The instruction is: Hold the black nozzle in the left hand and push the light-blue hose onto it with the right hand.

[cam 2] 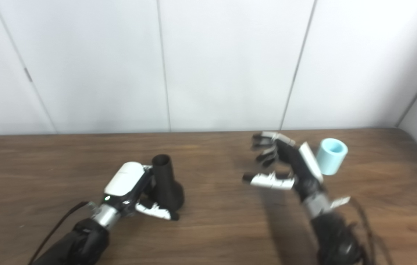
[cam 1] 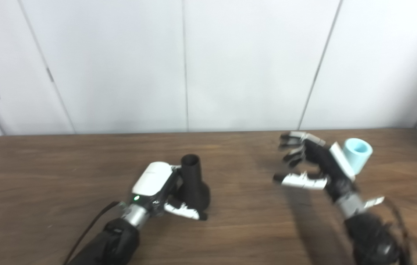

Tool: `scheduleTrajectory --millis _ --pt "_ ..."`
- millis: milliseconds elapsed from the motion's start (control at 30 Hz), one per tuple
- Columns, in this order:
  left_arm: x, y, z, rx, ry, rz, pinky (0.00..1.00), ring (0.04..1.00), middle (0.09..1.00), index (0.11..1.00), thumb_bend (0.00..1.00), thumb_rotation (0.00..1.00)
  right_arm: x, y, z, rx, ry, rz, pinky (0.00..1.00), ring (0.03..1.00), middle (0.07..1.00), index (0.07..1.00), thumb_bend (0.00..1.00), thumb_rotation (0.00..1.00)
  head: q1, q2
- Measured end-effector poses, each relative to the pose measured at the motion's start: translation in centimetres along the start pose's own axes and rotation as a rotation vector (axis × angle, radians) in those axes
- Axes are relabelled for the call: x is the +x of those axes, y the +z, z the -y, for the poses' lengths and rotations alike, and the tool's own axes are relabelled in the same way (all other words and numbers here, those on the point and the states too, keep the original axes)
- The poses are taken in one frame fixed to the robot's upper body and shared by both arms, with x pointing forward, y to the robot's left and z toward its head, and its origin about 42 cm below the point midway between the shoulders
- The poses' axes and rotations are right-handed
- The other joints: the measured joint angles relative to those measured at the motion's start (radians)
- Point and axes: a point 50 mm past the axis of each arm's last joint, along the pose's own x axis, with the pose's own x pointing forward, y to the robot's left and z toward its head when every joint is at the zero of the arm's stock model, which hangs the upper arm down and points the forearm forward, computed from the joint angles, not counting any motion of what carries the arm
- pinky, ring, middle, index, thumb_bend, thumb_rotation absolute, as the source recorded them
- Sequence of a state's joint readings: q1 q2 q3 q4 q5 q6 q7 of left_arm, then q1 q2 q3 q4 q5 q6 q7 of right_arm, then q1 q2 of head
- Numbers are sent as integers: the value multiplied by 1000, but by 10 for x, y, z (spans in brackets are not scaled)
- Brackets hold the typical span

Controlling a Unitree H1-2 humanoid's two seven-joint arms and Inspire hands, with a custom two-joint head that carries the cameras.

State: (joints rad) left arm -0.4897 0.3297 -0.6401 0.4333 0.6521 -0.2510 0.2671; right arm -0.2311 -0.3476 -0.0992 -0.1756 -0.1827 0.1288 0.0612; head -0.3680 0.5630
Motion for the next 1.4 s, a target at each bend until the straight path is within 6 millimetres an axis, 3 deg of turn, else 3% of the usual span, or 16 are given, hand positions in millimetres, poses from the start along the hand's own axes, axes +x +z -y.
scheduleTrajectory --millis 133,267,400,567,767,800,1400 --pt "-3 -1 0 10 -6 13 424 514 416 509 522 0 8 28 33 -90 -84 -6 514 616 719 713 729 41 -52 -17" --pt "-3 -1 1 26 -15 35 441 529 464 490 526 0 22 58 59 -116 -160 18 590 688 732 712 708 41 -84 -31" --pt "-3 1 1 34 -21 51 421 510 475 485 527 0 33 64 93 -155 -231 5 624 676 738 708 760 80 -126 -48" --pt "-4 0 1 43 -25 64 436 516 475 485 527 0 41 34 117 -206 -261 -124 649 715 764 738 783 162 -146 -57" --pt "-6 -1 2 48 -30 79 443 522 477 485 527 0 43 28 142 -328 -239 -197 696 776 826 804 811 149 -154 -60" --pt "-6 -1 2 51 -31 81 442 526 441 496 524 0 43 24 145 -332 -237 -214 697 783 828 808 811 140 -155 -61" --pt "-7 -2 1 48 -29 99 439 535 411 513 521 0 36 -61 115 -207 21 -484 802 900 946 942 763 141 -150 -51"
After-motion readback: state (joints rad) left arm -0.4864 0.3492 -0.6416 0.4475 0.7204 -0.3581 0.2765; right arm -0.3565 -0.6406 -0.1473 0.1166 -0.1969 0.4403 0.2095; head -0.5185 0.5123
